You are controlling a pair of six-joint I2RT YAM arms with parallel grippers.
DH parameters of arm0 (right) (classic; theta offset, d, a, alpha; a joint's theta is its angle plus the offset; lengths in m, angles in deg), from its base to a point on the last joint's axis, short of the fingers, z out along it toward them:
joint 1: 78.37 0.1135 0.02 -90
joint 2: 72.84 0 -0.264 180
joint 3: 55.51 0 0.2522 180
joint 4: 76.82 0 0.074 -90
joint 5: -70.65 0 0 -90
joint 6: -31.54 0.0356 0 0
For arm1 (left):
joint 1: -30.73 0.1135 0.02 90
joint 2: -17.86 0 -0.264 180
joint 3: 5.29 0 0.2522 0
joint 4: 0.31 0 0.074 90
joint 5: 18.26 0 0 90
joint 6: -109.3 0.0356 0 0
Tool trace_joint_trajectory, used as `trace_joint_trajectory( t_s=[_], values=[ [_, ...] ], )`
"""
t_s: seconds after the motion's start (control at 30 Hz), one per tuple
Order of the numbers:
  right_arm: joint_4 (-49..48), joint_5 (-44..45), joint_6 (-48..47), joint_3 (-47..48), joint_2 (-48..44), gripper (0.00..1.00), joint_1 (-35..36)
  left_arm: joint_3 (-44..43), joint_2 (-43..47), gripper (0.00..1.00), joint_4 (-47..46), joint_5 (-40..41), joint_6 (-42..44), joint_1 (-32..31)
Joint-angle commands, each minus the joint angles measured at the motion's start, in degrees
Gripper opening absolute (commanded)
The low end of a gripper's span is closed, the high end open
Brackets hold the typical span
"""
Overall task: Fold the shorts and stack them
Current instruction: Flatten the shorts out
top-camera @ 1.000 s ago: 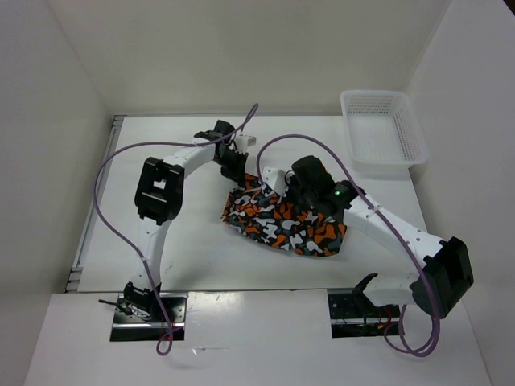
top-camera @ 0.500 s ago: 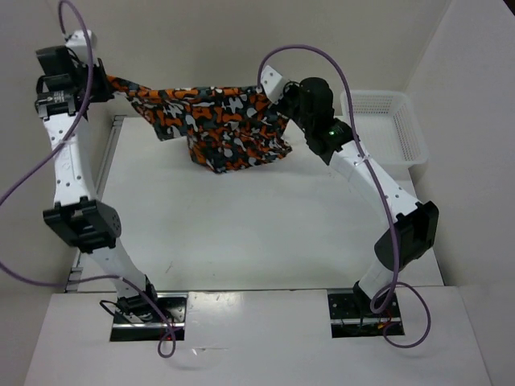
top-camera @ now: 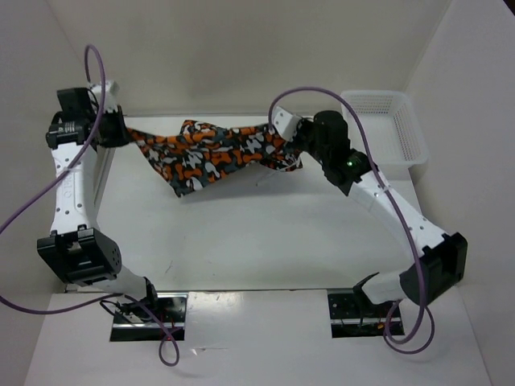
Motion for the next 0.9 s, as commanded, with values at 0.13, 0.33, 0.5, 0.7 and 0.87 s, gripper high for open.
trace_joint_trajectory(
  t_s=[0.13, 0.33, 0.5, 0.7, 0.87],
  values=[
    [15.92, -11.80, -4.37, -16.73, -13.62, 0.00, 1.80, 14.46, 5.06, 0.00, 11.49, -0.25, 1.32, -2.04],
    [23.92, -11.80, -5.16, -27.11, -20.38, 0.10, 11.90, 18.50, 4.54, 0.25, 24.13, -4.02, 1.32, -10.21],
    [29.99, -11.27, -4.55, -29.33, -22.32, 0.61, 16.23, 24.21, 5.67, 0.55, 29.52, -3.08, 1.32, -21.56],
    [26.84, -8.99, -0.69, -25.83, -25.32, 0.67, 14.39, 17.03, 1.20, 0.63, 25.23, -3.43, 1.32, -15.09],
    [22.27, -12.31, 10.81, -23.45, -19.81, 0.62, 8.15, 15.26, -8.02, 0.63, 10.63, 3.79, 1.32, -10.85]
  ],
)
